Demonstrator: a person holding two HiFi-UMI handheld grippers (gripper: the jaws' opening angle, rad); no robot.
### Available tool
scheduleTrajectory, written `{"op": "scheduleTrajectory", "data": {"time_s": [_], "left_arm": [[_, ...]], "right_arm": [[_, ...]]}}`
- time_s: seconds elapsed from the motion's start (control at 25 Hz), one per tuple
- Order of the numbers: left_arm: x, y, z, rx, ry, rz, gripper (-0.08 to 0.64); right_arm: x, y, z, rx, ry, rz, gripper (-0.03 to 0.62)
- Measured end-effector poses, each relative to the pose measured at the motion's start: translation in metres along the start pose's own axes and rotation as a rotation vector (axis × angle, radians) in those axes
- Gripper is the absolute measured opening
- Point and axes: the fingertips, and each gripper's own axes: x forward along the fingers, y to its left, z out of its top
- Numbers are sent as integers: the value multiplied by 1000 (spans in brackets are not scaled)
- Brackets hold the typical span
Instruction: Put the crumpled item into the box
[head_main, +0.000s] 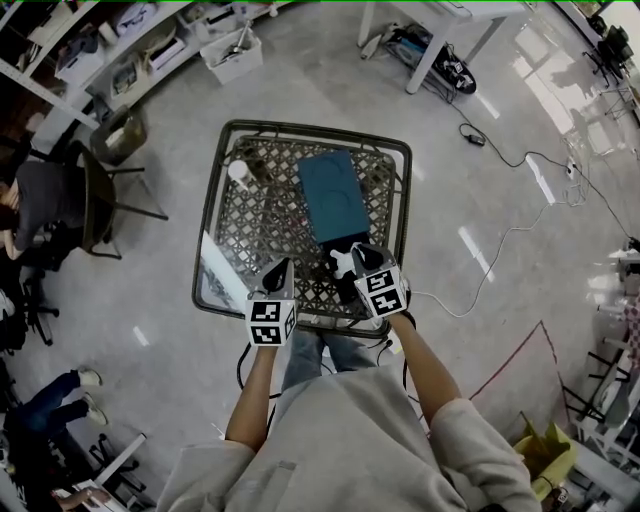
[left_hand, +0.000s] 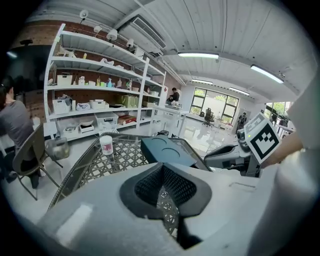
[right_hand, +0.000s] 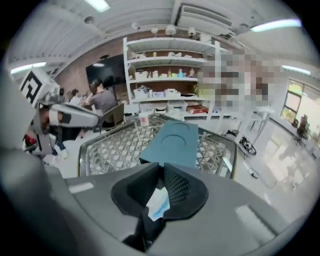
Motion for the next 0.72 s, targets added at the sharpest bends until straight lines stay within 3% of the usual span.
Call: {"op": "scheduleTrajectory", "data": {"time_s": [0.12,0.28,0.48,0.72], "left_arm": [[0,0,4,2,-4,1,6],[-2,-1,9,1,-8,4,6],[-5,-5,24,2,-27,9,6],[-11,-8,57,29,-85,6,6]], "right_arm": [[-7,-18,7,133,-62,-46,10],[-21,-33,13,197,-123,-94,-3],[-41,-47,26,203,-174,-136,-3],[-64,-56,60,129,-243,-190,-2]]}}
